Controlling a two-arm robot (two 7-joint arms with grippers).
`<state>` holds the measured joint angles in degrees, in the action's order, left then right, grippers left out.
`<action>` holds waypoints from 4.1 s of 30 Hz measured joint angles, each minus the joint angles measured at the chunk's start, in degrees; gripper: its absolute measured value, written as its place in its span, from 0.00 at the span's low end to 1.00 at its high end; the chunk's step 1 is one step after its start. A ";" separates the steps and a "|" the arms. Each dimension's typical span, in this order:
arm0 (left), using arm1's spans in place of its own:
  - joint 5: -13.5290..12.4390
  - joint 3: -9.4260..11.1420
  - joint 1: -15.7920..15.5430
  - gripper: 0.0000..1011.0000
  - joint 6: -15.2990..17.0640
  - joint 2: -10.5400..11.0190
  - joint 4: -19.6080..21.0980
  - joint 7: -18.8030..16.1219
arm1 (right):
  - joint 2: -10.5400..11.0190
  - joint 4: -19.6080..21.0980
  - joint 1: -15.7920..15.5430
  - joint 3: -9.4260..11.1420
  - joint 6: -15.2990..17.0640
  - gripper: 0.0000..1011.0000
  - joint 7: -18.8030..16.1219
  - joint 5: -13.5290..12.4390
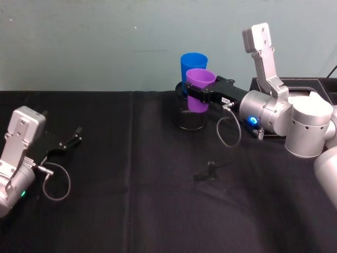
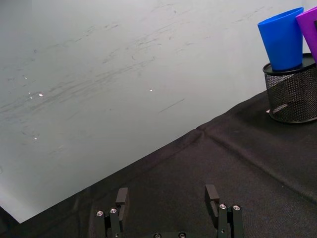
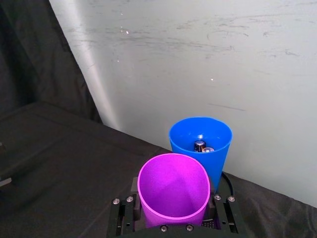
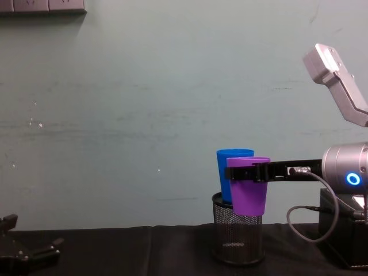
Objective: Pick up one cup with a gripper and tap it against the other cup.
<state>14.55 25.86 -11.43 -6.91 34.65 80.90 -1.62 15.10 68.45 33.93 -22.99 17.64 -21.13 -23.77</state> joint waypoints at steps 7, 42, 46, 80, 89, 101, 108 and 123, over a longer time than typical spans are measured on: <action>0.00 0.00 0.00 0.99 0.00 0.00 0.00 0.00 | 0.00 0.00 0.00 0.00 0.00 0.71 0.00 0.00; 0.00 0.00 0.00 0.99 0.00 0.00 0.00 0.00 | -0.01 0.00 0.00 0.00 0.00 0.71 0.00 0.00; 0.00 0.00 0.00 0.99 0.00 0.00 0.00 0.00 | 0.00 0.00 0.00 0.00 0.00 0.71 0.00 0.00; 0.00 0.00 0.00 0.99 0.00 0.00 0.00 0.00 | 6.40 17.27 -20.92 0.23 -12.91 0.71 3.93 5.83; 0.00 0.00 0.00 0.99 0.00 0.00 0.00 0.00 | 4.00 11.33 -23.20 0.83 -21.30 0.71 3.74 7.59; 0.00 0.00 0.00 0.99 0.00 0.00 0.00 0.00 | 1.68 7.57 -23.41 1.27 -24.16 0.71 2.10 9.31; 0.00 0.00 0.00 0.99 0.00 0.00 0.00 0.00 | 1.08 7.63 -23.84 2.04 -23.69 0.79 1.96 10.09; 0.00 0.00 0.00 0.99 0.00 0.00 0.00 0.00 | 1.88 19.04 -27.84 6.76 -22.02 0.99 4.28 10.44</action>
<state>14.55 25.86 -11.43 -6.91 34.64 80.90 -1.62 16.98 87.49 6.09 -16.23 -4.38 -16.85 -13.33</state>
